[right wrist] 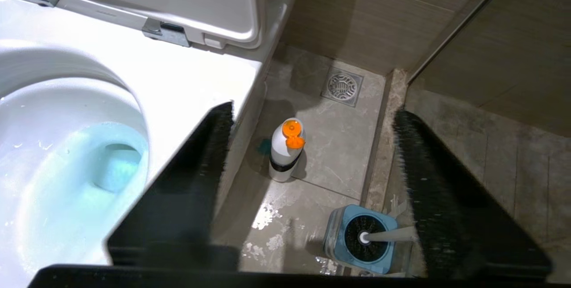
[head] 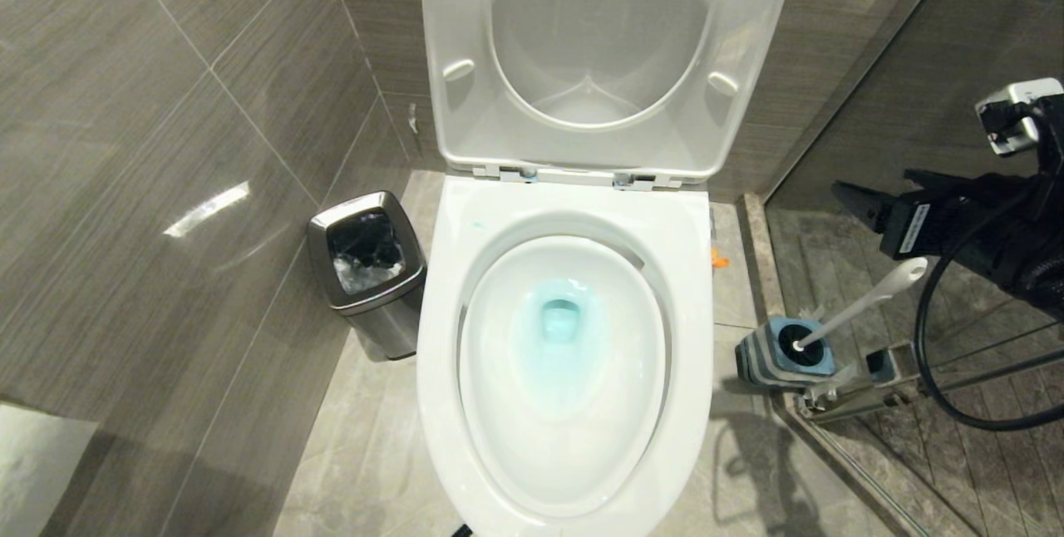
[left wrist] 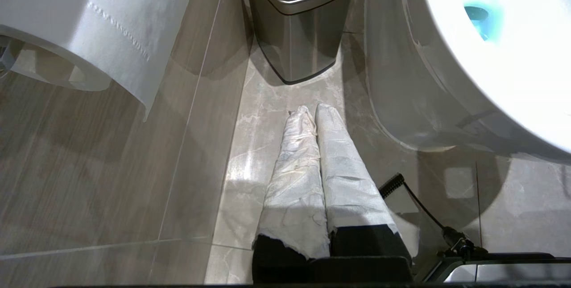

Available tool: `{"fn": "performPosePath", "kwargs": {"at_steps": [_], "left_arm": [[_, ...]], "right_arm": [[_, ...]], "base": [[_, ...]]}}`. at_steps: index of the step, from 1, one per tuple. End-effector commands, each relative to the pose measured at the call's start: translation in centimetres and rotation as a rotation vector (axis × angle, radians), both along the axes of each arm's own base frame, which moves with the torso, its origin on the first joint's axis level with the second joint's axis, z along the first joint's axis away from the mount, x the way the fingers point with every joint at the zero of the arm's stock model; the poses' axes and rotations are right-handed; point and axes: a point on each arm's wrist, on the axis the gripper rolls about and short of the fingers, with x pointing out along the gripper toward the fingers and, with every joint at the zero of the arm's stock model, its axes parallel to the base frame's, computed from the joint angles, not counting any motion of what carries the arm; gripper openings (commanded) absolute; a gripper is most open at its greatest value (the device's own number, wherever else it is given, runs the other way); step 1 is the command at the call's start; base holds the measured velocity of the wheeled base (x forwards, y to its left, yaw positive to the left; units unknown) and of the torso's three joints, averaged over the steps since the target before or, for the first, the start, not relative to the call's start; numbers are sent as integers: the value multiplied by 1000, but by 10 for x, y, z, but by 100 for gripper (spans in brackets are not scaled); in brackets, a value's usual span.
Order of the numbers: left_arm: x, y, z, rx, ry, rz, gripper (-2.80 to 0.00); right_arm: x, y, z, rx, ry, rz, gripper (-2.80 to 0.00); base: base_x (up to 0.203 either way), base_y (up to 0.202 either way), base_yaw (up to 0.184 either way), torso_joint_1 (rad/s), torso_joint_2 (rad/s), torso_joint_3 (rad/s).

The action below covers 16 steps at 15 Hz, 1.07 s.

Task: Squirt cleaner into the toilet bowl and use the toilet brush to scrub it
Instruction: Flush the toilet

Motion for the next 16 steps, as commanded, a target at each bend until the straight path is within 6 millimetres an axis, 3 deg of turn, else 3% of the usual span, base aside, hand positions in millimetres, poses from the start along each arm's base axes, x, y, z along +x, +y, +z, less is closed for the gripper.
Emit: {"fn": "performPosePath", "kwargs": {"at_steps": [1, 9, 13, 16], "left_arm": [[0, 0, 0, 0, -1, 1, -280], [0, 0, 0, 0, 0, 1, -280], [0, 0, 0, 0, 0, 1, -280], [0, 0, 0, 0, 0, 1, -280]], "right_arm": [[-4, -1, 8, 4, -34, -6, -280], [-37, -22, 48, 18, -196, -85, -280], [-41, -24, 64, 19, -254, -98, -280], [-41, -25, 92, 25, -335, -100, -280]], "base": [[0, 0, 0, 0, 0, 0], [0, 0, 0, 0, 0, 0], [0, 0, 0, 0, 0, 0], [0, 0, 0, 0, 0, 0]]}}
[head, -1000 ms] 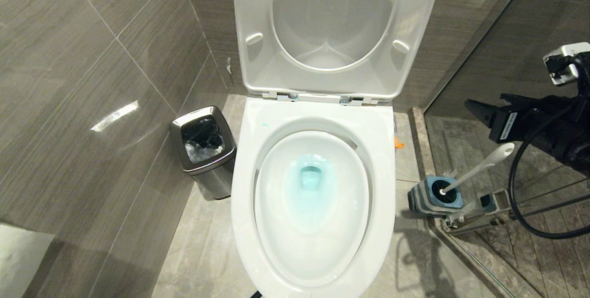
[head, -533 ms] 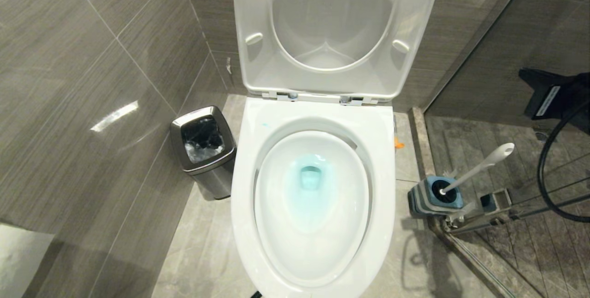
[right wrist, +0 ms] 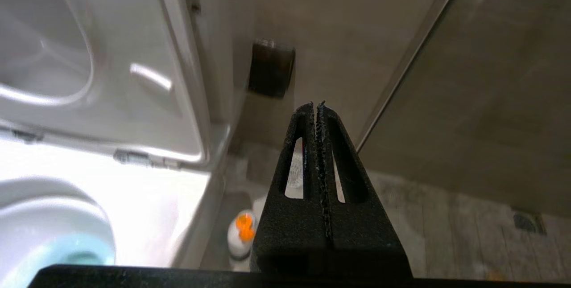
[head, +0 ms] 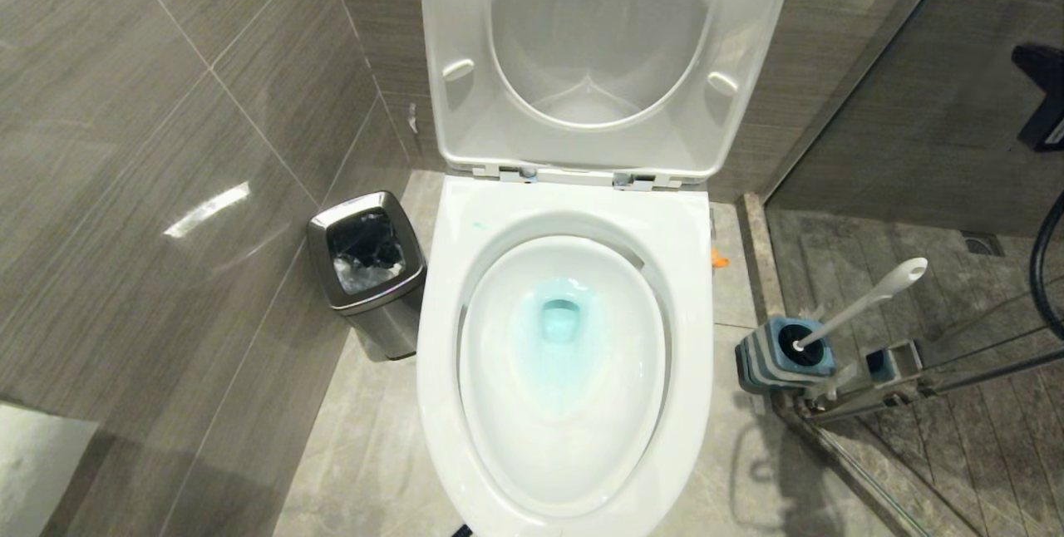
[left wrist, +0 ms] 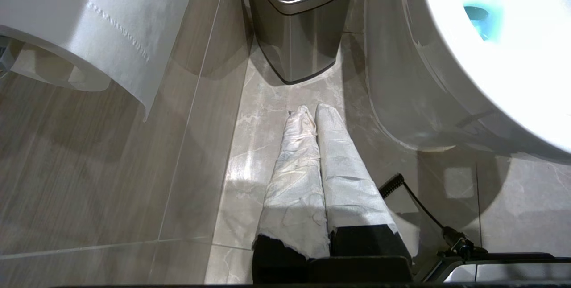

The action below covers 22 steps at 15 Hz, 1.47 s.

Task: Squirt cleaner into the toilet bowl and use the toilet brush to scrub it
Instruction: Flush the toilet

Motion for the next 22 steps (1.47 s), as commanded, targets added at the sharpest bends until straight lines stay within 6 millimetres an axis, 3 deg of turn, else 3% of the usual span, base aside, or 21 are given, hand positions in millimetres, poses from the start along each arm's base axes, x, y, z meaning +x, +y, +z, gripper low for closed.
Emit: {"fn": "performPosePath", "kwargs": {"at_steps": [1, 4, 8, 11, 13, 16, 20, 22], "left_arm": [[0, 0, 0, 0, 0, 1, -280], [0, 0, 0, 0, 0, 1, -280], [0, 0, 0, 0, 0, 1, -280], [0, 0, 0, 0, 0, 1, -280], [0, 0, 0, 0, 0, 1, -280], [0, 0, 0, 0, 0, 1, -280], [0, 0, 0, 0, -1, 1, -280], [0, 0, 0, 0, 0, 1, -280]], "right_arm": [[0, 0, 27, -3, -67, -3, -280], [-7, 2, 68, -58, -118, -5, -280], [-23, 24, 100, -91, -84, 103, -280], [-28, 47, 107, -89, -46, 230, -280], [-20, 69, 109, -101, -28, 314, -280], [-5, 84, 102, -69, 49, 92, -280], [-30, 68, 123, -17, -10, -28, -280], [-55, 52, 132, -33, -2, -76, -280]], "base": [[0, 0, 0, 0, 0, 0], [0, 0, 0, 0, 0, 0], [0, 0, 0, 0, 0, 0], [0, 0, 0, 0, 0, 0], [0, 0, 0, 0, 0, 0], [0, 0, 0, 0, 0, 0], [0, 0, 0, 0, 0, 0], [0, 0, 0, 0, 0, 0]]}}
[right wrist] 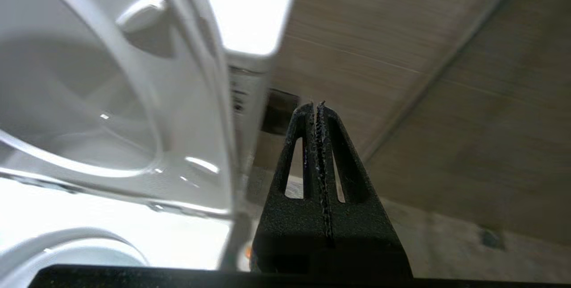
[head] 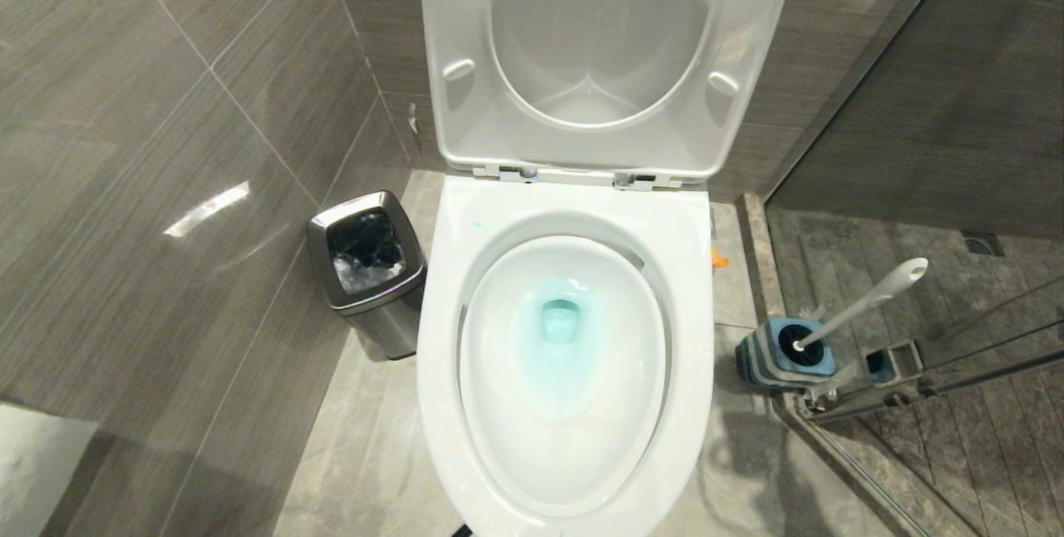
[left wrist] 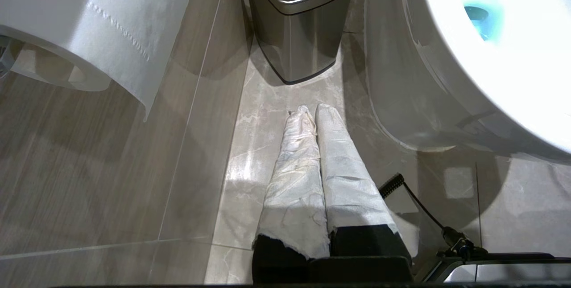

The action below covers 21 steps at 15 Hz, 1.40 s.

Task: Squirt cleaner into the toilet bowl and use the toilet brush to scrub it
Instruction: Flush the toilet

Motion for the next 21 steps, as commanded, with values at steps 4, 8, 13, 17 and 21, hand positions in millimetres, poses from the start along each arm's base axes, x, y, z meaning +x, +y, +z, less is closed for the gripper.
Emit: {"fn": "performPosePath", "kwargs": {"at_steps": [4, 8, 13, 17, 21], "left_arm": [[0, 0, 0, 0, 0, 1, -280], [0, 0, 0, 0, 0, 1, -280], [0, 0, 0, 0, 0, 1, -280], [0, 0, 0, 0, 0, 1, -280], [0, 0, 0, 0, 0, 1, -280]], "right_arm": [[-102, -64, 16, 1, -70, -159, -280], [-164, -79, -34, -9, -18, -193, -280], [-216, -75, -100, -6, -11, -70, -280], [-244, -71, -172, 17, 14, 88, -280], [-255, -72, -230, 74, 29, 113, -280]], "base": [[0, 0, 0, 0, 0, 0], [0, 0, 0, 0, 0, 0], [0, 0, 0, 0, 0, 0], [0, 0, 0, 0, 0, 0], [0, 0, 0, 0, 0, 0]]}}
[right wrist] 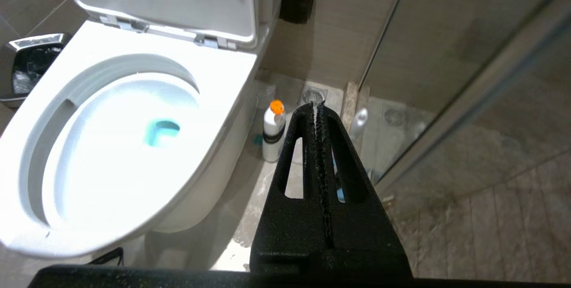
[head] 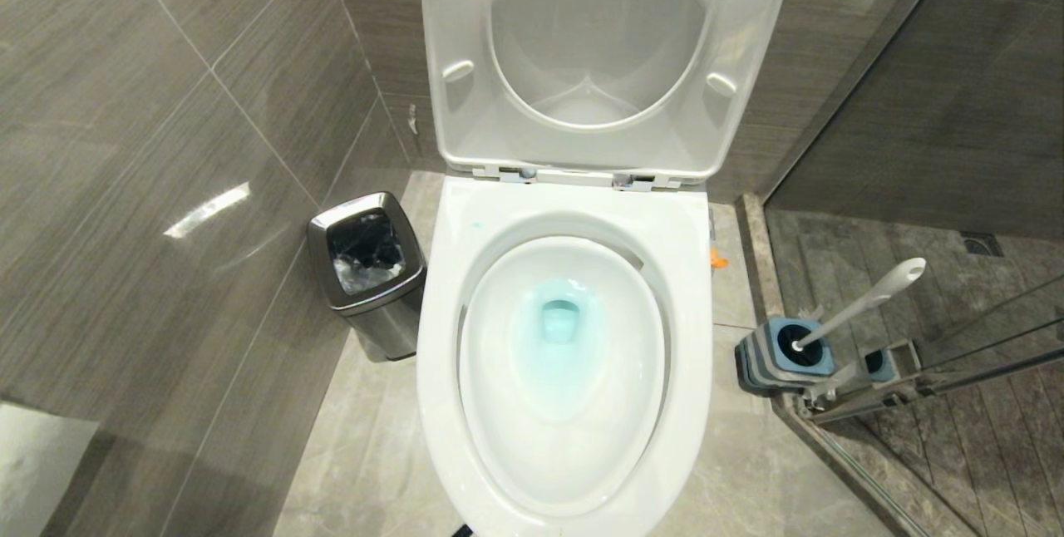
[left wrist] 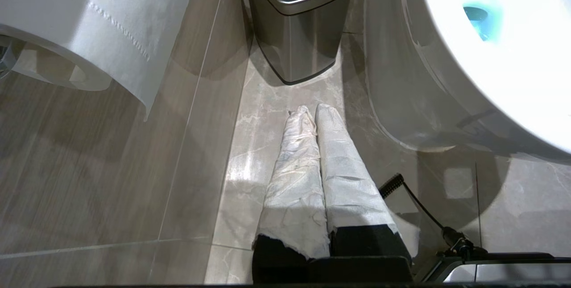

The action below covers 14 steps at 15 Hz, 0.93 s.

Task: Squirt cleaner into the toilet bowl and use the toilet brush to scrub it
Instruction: Flush the toilet

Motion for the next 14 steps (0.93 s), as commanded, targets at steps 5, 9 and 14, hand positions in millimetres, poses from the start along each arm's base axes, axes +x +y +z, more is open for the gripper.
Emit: {"fn": "performPosePath", "kwargs": {"at_steps": [5, 9, 14], "left_arm": [[0, 0, 0, 0, 0, 1, -280], [0, 0, 0, 0, 0, 1, -280], [0, 0, 0, 0, -1, 1, -280]], "right_arm": [[-4, -2, -85, -1, 64, -26, -280], [29, -2, -132, -5, 150, -43, -280], [43, -2, -158, -60, 150, -47, -280]], "base": [[0, 0, 0, 0, 0, 0], [0, 0, 0, 0, 0, 0], [0, 0, 0, 0, 0, 0]]}}
